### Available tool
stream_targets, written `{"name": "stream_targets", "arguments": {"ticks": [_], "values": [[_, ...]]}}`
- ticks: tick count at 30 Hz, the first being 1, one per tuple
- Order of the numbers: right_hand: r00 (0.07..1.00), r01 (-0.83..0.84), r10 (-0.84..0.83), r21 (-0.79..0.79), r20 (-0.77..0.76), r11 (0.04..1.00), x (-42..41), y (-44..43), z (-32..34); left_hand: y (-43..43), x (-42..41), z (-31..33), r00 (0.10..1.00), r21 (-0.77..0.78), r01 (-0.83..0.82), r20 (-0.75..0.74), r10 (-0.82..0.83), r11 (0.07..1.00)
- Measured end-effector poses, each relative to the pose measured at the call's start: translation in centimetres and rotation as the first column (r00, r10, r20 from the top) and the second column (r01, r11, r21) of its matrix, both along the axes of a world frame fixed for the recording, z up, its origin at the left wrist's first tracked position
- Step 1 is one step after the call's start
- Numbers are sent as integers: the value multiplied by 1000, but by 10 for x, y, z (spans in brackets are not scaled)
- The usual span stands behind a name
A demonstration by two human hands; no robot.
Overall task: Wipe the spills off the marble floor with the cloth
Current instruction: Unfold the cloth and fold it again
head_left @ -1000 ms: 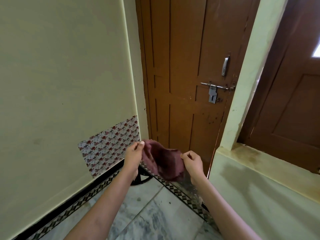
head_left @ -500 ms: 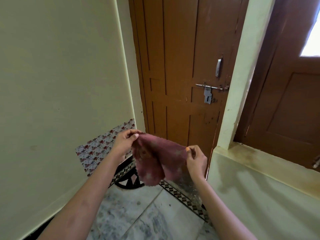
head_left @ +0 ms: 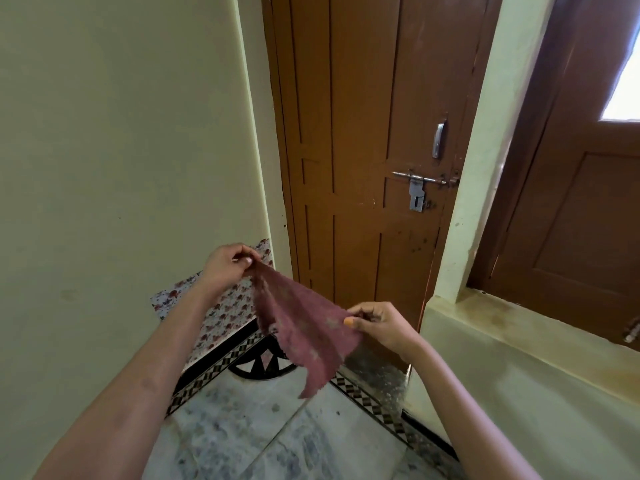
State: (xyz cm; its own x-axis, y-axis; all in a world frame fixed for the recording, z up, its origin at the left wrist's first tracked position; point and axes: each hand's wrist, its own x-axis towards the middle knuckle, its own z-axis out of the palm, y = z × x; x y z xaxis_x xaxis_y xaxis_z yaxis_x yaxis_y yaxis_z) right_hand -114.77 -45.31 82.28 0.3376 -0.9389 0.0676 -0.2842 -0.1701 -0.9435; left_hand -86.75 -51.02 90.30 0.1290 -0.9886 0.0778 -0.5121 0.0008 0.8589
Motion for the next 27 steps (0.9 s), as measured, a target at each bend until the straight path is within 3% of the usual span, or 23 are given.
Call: {"name": "stream_targets", "arguments": {"ticks": [3, 7, 10, 13, 19, 23, 27], "values": [[997, -70, 70, -8, 28, 998, 9, 7, 10, 1, 1, 2, 999, -3, 41, 24, -41, 999], [981, -173, 171, -15, -86, 985, 33, 10, 20, 9, -20, 2, 978, 47, 199, 56, -202, 979], [989, -73, 53, -141, -139, 987, 45, 13, 23, 16, -37, 1, 938, 114, 316, 108, -328, 942], [985, 30, -68, -238, -156, 971, 44, 14, 21, 22, -44, -3, 892, 189, 429, 63, -447, 883], [971, -43, -21, -262, -236, 964, 39, 13, 12, 32, -59, -7, 803, 173, 546, 171, -571, 820], [986, 106, -139, -303, -92, 947, 44, 16, 11, 34, -68, -12, 841, 103, 528, 70, -536, 843], [971, 240, -224, -287, 89, 927, 43, 19, 9, 36, -68, -21, 863, 91, 500, -134, -487, 861]]}}
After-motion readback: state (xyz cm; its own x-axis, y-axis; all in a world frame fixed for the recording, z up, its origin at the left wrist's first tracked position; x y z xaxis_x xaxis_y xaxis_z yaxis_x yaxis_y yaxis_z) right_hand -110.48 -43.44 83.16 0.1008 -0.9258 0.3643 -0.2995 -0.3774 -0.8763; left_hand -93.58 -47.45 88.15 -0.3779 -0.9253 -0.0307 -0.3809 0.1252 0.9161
